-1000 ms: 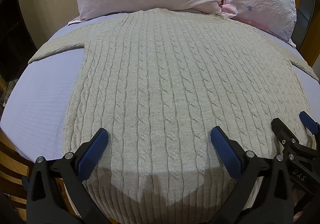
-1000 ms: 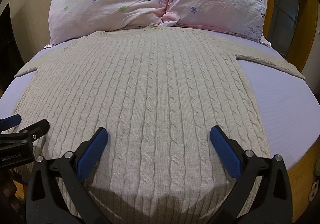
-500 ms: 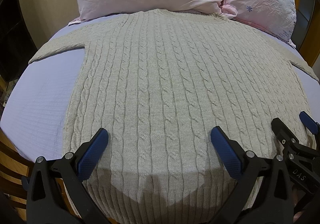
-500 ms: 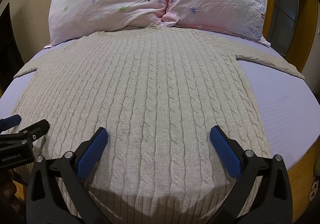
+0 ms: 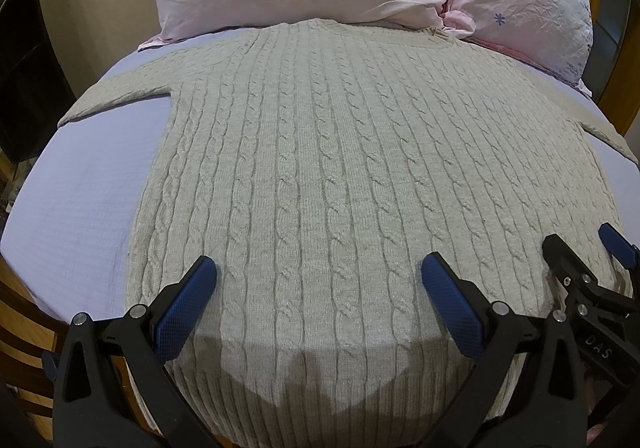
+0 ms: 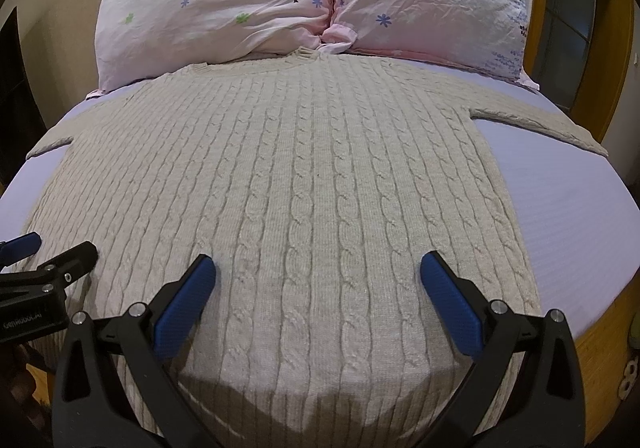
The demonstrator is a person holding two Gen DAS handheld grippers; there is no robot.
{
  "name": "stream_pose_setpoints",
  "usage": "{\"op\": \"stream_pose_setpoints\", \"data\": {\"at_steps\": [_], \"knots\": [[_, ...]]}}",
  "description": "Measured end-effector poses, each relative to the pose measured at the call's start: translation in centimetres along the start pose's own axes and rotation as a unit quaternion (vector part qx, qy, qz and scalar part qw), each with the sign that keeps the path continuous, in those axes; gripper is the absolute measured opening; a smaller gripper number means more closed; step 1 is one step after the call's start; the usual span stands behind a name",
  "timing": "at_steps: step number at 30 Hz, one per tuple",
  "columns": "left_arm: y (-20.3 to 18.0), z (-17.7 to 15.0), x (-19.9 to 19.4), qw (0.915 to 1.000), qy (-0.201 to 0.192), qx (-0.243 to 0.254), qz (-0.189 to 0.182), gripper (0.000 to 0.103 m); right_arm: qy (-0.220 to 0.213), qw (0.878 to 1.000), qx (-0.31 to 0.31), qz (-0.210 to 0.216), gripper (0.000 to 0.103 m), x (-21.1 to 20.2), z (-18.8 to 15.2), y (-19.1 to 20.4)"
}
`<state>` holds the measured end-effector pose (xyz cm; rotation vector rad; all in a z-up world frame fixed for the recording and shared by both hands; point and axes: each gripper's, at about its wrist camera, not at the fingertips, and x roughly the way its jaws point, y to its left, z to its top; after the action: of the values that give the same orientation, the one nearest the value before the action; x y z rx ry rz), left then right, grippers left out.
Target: Fold small clothes
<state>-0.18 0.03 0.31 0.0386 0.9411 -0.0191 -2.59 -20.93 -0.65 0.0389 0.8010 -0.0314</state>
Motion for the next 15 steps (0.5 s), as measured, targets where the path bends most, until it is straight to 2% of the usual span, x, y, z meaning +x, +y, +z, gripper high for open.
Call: {"op": "stream_pose_setpoints", "data": {"at_steps": [15], "knots": [[0.01,-0.03,0.05,1.0,-0.002,0.0,0.0,0.102,-0.002,1.0,0.0,-0.001,0.101,-0.11,-0.1,-0.09]]}}
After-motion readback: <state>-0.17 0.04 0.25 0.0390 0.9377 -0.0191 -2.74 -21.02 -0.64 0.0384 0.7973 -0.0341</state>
